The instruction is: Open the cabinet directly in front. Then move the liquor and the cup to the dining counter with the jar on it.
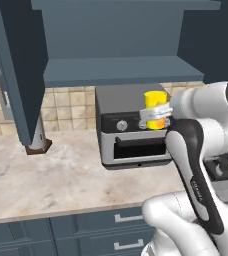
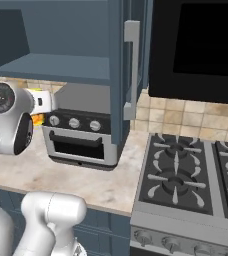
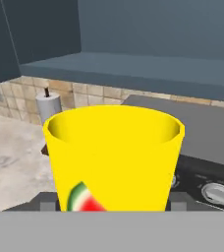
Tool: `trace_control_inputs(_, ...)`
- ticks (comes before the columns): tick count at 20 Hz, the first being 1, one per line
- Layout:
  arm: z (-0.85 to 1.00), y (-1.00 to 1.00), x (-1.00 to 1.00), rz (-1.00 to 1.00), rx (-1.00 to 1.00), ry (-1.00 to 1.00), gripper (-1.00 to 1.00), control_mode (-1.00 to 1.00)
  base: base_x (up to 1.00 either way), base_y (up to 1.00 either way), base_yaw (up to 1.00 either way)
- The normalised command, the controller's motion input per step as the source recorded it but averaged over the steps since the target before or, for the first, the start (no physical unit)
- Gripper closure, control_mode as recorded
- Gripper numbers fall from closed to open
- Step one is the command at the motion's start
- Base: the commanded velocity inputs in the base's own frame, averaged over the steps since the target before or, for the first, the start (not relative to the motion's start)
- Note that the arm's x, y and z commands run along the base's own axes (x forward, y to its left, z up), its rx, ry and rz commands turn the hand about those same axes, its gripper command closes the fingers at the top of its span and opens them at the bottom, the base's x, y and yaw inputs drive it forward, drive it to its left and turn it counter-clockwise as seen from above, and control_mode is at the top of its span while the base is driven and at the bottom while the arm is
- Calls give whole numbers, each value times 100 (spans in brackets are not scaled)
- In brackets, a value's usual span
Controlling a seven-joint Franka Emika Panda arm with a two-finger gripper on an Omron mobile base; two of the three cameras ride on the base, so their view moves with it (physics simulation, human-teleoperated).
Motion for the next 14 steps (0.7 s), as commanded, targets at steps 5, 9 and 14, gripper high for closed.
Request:
trace_control_inputs(5,-57,13,-96,5,1,-20,100,-100,0,0,0)
trace_control_inputs(9,-5,-6,-60,0,2,-49,100,-100,0,0,0)
trace_control_inputs(14,0,-4,-9,-1,1,-17,100,-100,0,0,0)
